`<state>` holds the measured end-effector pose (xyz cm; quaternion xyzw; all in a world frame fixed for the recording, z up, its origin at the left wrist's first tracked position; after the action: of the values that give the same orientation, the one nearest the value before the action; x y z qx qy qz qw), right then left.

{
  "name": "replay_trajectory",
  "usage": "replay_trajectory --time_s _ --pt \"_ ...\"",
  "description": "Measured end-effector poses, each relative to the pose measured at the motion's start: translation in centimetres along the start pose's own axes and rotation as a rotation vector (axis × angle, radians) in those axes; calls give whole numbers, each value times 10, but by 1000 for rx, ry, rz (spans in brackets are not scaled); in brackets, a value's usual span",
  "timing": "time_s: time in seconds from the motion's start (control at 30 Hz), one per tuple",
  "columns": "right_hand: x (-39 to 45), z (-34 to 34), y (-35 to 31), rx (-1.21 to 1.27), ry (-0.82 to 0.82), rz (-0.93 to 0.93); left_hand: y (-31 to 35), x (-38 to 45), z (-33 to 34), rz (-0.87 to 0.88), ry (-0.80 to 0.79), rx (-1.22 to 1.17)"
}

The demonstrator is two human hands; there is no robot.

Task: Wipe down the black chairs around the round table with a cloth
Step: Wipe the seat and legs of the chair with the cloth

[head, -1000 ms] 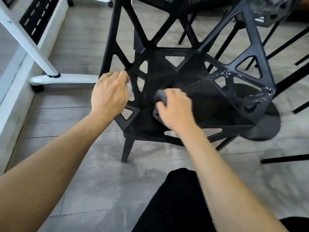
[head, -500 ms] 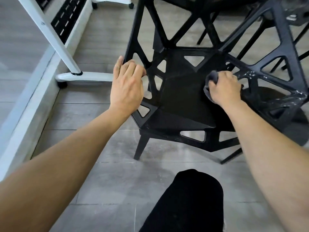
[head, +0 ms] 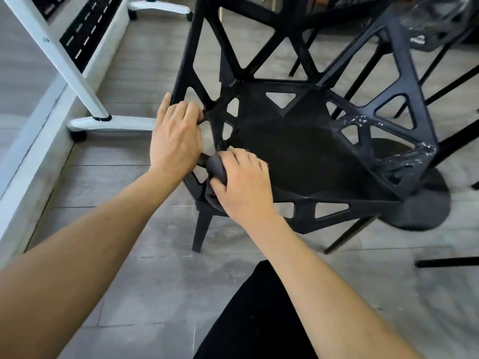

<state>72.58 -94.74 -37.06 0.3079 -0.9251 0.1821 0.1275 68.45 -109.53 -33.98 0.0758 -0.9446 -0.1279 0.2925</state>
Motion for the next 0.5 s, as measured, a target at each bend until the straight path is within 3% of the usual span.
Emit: replay_trajectory --time_s 0.07,0.23,0.33,0.4,0.5 --pt "-4 -10 33 -1 -26 51 -1 0 1 14 -19 33" --pt "1 -47 186 -215 -66 412 3 -1 1 31 -54 76" --pt "16 -49 219 -200 4 554 14 -6 3 12 -101 167" --pt "38 -30 197 -105 -25 477 27 -10 10 33 -115 226" --pt "67 8 138 88 -211 144 52 -9 31 99 -181 157"
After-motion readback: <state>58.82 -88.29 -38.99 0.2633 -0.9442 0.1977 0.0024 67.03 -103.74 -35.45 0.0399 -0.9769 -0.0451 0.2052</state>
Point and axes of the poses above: each hand's wrist, its own x-axis towards the middle knuckle, its own z-axis out of the palm, y = z × x, the point moved 6 cm from there along x, towards the middle knuckle, and after that the axes turned 11 degrees about -z, right-handed, at the moved point
